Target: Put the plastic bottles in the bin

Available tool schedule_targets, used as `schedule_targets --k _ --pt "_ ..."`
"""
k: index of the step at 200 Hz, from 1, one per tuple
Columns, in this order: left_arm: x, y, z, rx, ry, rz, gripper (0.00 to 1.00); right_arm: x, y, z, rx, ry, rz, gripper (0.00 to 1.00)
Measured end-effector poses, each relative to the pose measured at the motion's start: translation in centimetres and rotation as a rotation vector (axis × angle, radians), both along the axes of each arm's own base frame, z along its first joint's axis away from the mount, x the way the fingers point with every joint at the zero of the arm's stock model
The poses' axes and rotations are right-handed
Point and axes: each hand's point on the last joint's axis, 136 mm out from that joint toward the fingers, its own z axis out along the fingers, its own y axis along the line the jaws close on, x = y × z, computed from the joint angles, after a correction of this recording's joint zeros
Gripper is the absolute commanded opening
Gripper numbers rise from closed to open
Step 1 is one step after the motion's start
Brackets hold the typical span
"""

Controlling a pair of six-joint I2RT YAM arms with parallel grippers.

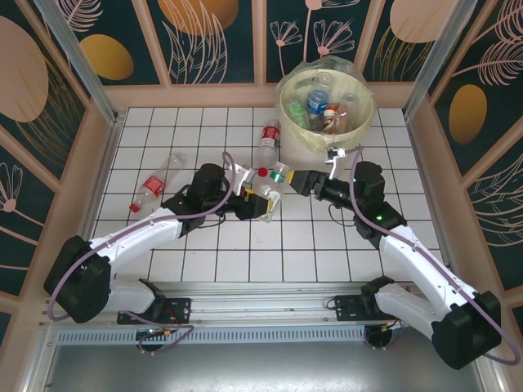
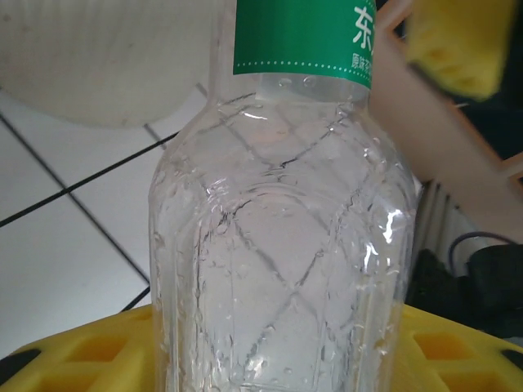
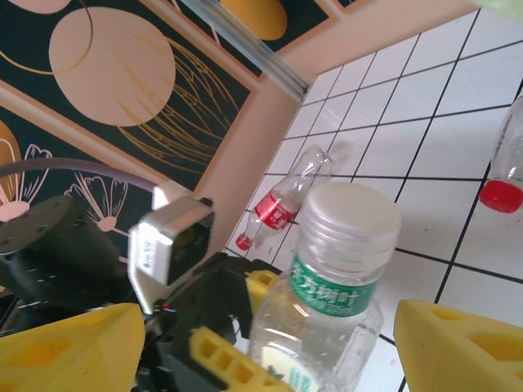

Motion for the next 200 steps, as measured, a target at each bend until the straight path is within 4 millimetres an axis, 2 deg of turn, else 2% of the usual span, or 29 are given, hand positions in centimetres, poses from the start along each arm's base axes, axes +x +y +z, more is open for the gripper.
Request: schedule_targets --k 33,65,88,110,139,147,169,200 --pt "-1.1 -1.1 2.5 -0.079 -0.039 -0.046 0.54 0.5 0.9 -0.8 -0.015 0.019 0.003 0.78" --pt "-2.0 -1.8 2.9 -0.1 -0.036 -0.088 0.55 0.9 1.4 -0.6 -0.01 0.018 0.005 0.71" --pt "-2.4 -2.1 3.0 -0.106 -0.038 -0.104 0.56 1.1 1.6 -0.1 -0.001 0.011 0.005 0.55" --pt "-2.5 -2.3 3.0 -0.111 -0.036 -0.111 0.62 1.2 1.6 0.4 0.001 -0.002 0.005 0.42" --pt "-2.5 -2.4 3.2 -0.118 -0.037 -0.114 0.65 1.3 1.5 0.5 -0.011 -0.002 -0.008 0.39" --pt "-2.5 -2.4 3.3 -0.118 -0.038 -0.114 0.68 1.3 1.4 0.6 -0.016 -0.005 -0.008 0.39" --pt "-2.2 -2.5 3.8 -0.127 -0.044 -0.105 0.94 1.3 1.2 1.5 -0.026 -0.024 -0.018 0.39" --pt "-2.0 -2.0 4.7 -0.127 -0.081 -0.078 0.98 1.8 0.2 4.3 -0.062 -0.1 -0.068 0.39"
